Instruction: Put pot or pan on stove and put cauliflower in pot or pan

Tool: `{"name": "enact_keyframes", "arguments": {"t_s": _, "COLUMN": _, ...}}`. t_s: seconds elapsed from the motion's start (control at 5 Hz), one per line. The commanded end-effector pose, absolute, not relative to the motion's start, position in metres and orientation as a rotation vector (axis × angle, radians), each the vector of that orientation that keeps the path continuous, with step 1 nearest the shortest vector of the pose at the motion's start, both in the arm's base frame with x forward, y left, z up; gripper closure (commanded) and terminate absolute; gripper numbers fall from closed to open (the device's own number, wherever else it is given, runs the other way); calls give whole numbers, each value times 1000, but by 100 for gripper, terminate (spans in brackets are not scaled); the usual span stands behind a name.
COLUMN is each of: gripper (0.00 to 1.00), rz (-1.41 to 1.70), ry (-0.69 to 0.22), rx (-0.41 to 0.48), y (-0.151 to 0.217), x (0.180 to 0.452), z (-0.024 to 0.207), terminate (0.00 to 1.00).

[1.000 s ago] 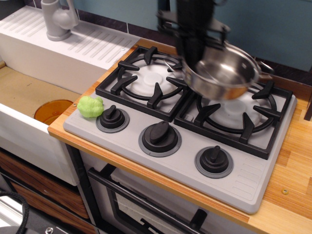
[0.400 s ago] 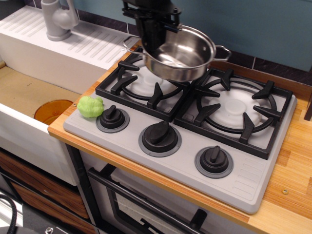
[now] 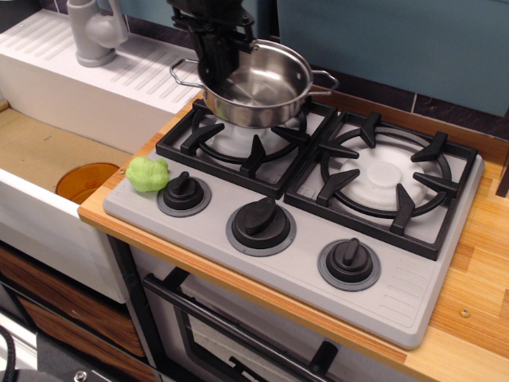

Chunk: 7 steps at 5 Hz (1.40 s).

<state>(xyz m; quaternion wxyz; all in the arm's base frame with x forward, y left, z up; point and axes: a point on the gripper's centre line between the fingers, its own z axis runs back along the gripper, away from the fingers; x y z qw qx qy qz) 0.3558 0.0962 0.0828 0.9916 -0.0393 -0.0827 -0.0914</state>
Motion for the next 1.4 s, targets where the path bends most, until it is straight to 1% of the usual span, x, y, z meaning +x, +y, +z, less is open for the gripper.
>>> {"name": "enact_keyframes", "arguments": {"t_s": 0.0, "gripper": 100, "rz": -198, "ry": -243, "rx": -73, "y": 108, "x": 367, "z": 89, "terminate": 0}}
{"name": "enact_keyframes", "arguments": {"t_s": 0.2, "gripper": 0, "rz": -197, "ry": -246, "rx": -80, "y": 106, "x": 365, "z": 88, "terminate": 0}}
{"name": "enact_keyframes", "arguments": {"t_s": 0.4, "gripper": 0, "rz": -193, "ry": -251, "rx": -84, "y": 101, "x": 361, "z": 89, "terminate": 0}}
{"name": "enact_keyframes", "arguments": {"t_s": 0.8, "gripper": 0, "rz": -182, "ry": -239, "rx": -105, "y": 92, "x": 353, "z": 100, "terminate": 0}}
{"name": "enact_keyframes", "arguments": {"t_s": 1.0, "gripper": 0, "rz": -175, "ry": -215, "rx": -100, "y": 87, "x": 348, "z": 115, "terminate": 0}}
{"name": "enact_keyframes", "arguments": {"t_s": 1.2, "gripper": 0, "rz": -157, "ry": -158, "rx": -58, "y": 81, "x": 348, "z": 133, "terminate": 0}}
